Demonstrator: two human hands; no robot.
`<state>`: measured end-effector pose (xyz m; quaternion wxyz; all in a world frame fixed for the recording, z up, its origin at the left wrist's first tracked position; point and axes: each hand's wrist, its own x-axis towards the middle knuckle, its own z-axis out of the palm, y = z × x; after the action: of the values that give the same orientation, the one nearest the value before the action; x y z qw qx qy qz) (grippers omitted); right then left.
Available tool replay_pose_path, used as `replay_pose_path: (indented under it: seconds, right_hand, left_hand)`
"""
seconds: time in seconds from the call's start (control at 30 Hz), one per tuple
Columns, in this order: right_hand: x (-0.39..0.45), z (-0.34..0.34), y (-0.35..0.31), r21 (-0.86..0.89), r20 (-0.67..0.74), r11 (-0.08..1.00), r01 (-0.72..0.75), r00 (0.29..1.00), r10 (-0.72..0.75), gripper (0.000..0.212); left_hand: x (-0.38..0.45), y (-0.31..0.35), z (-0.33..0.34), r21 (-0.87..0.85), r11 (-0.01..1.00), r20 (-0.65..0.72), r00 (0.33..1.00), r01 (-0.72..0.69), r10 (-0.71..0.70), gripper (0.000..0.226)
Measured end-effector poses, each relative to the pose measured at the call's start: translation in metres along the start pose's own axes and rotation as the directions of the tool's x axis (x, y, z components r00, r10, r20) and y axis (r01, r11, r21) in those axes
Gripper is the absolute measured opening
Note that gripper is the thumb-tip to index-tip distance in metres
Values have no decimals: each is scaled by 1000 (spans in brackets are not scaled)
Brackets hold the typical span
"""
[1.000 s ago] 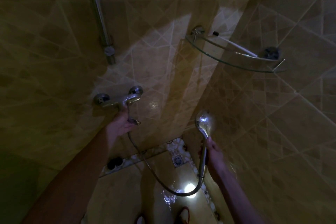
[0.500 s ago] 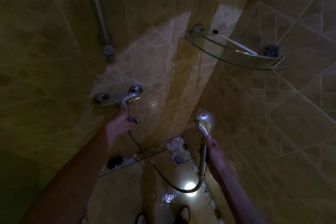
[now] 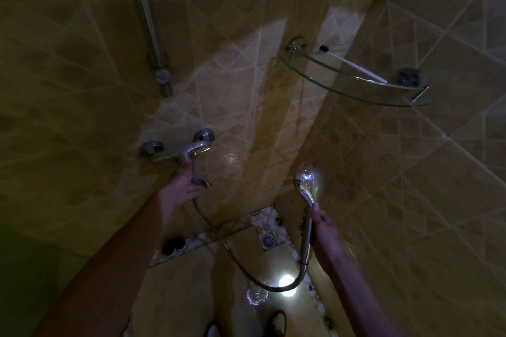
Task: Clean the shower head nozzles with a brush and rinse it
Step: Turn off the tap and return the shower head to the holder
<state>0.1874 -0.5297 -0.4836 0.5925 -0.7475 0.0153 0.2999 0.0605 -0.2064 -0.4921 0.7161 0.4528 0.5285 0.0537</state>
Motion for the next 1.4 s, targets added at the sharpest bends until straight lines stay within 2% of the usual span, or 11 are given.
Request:
replay_pose_path:
  seconds: [0.47, 0.73, 0.9, 1.4]
  right_hand:
    - [4, 0, 3, 49, -25, 998, -27, 999, 28, 36]
    - [4, -2, 2, 46, -12, 999, -17, 1000, 18, 40]
    - [3, -3, -1, 45, -10, 998, -35, 999, 36, 37]
    - [1, -3, 0, 83, -26, 996, -36, 999, 39, 34]
  left_hand:
    - [3, -2, -3, 33, 999, -10, 1000, 15, -15, 82]
    - [2, -1, -1, 45, 999, 10, 1000, 18, -19, 79]
    - [2, -1, 0, 32, 999, -21, 1000, 8, -7, 63]
    - [2, -3, -4, 42, 999, 6, 1000, 16, -16, 64]
